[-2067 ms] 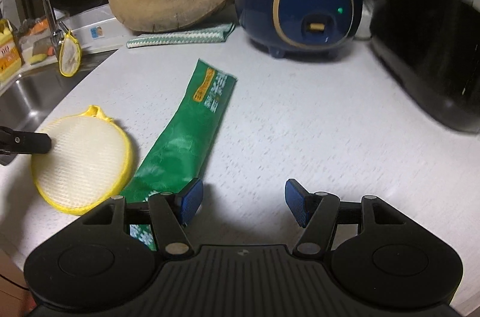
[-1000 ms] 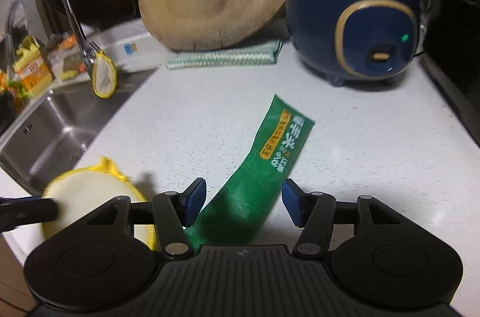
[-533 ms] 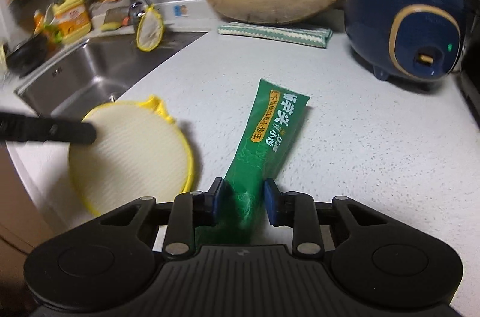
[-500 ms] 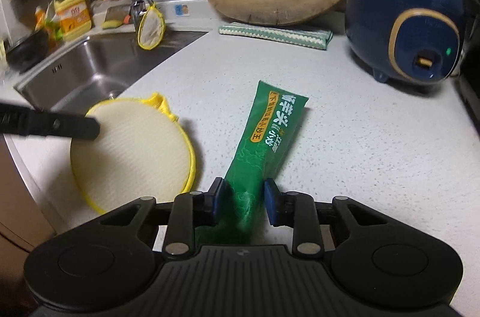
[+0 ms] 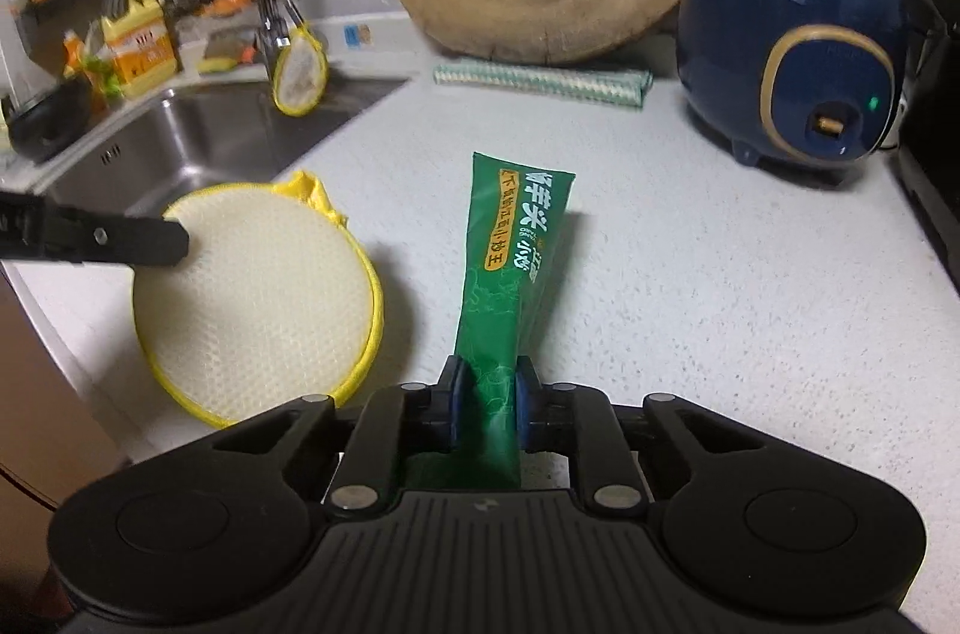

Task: Collect trash
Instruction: 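Lift the green packet with the right gripper while the left gripper lifts the pad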

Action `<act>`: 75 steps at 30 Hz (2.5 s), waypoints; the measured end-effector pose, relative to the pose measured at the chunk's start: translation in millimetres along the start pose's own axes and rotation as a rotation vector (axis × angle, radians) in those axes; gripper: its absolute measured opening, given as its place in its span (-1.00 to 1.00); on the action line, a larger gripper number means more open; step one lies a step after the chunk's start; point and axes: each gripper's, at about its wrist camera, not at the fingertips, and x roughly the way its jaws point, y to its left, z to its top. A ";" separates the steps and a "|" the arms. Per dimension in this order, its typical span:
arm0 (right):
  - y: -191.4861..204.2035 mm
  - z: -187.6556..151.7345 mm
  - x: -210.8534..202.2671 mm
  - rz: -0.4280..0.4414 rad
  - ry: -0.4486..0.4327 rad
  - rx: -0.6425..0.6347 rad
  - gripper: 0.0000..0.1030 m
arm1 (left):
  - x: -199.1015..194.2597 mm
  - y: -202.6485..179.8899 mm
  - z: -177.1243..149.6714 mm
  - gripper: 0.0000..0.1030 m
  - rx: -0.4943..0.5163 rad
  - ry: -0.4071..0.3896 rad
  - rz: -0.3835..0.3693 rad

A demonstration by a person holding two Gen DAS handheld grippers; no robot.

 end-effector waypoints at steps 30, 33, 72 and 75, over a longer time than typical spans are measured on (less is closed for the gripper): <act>17.3 15.3 3.6 -0.009 -0.014 -0.047 -0.71 | -18.0 49.5 -1.9 -0.73 -0.152 -0.002 0.032; 9.6 19.2 9.2 -0.001 -0.016 -0.045 -0.71 | -13.1 46.0 -0.9 -0.73 -0.148 0.010 0.049; -41.4 28.8 35.5 0.200 0.044 0.020 -0.71 | 6.5 1.5 5.4 -0.73 -0.185 0.037 0.184; -33.2 27.3 25.5 0.191 0.036 0.018 -0.71 | 0.9 5.8 2.5 -0.73 -0.178 0.025 0.143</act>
